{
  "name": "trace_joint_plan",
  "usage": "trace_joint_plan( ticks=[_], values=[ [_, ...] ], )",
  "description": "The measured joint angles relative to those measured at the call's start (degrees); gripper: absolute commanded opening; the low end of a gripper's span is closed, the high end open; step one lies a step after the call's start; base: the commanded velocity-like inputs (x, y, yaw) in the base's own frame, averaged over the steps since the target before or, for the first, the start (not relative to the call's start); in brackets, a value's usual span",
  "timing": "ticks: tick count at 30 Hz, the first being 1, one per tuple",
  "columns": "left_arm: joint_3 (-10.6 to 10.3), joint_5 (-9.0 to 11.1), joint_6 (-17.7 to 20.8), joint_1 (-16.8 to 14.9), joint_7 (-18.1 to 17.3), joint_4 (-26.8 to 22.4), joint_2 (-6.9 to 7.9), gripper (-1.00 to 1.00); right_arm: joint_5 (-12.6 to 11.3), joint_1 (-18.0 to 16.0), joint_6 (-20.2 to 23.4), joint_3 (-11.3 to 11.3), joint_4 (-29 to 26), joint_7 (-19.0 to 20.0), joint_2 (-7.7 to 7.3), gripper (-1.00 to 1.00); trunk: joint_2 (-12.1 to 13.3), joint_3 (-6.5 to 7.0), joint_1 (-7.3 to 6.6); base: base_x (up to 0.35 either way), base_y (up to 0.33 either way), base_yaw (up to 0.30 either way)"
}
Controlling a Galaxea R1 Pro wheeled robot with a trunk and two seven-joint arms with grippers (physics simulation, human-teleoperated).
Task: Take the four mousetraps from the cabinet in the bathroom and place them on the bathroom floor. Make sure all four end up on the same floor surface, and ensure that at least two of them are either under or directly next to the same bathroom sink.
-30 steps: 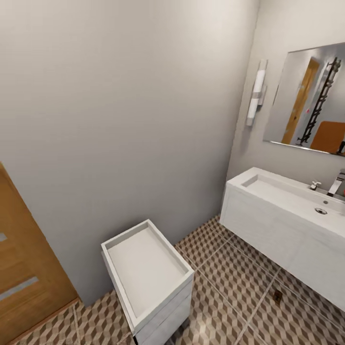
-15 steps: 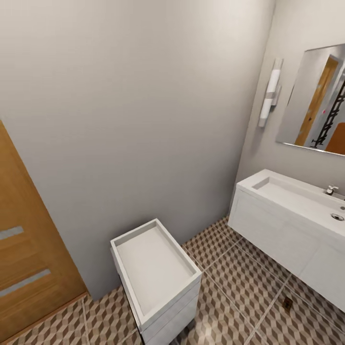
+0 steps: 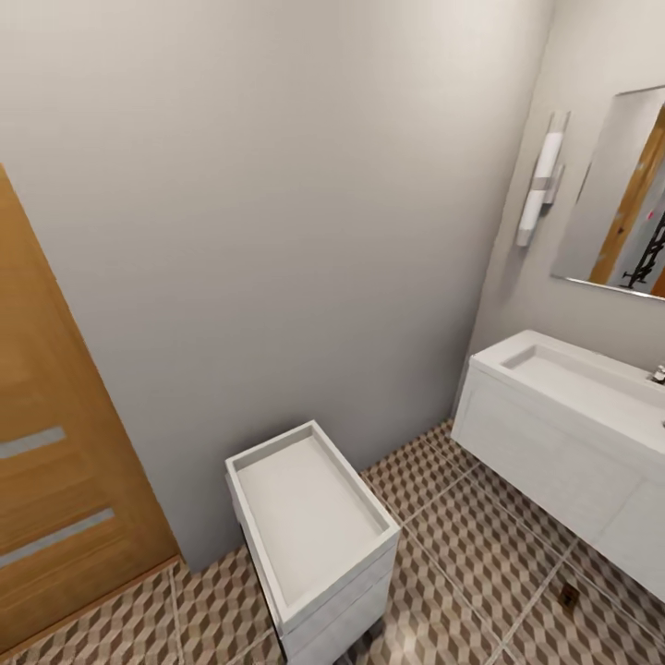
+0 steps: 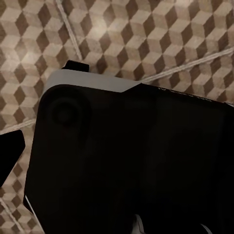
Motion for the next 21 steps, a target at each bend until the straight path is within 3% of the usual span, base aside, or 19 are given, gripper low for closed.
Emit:
trace_joint_plan(
  ticks=[21],
  values=[
    [0.0, 0.0, 0.03, 0.0, 0.0, 0.0, 0.09, 1.0, -0.1, 0.0, -0.03, -0.01, 0.0, 0.01, 0.0, 1.0, 0.0, 0.0, 0.0, 0.0, 0.0, 0.274]
  ],
)
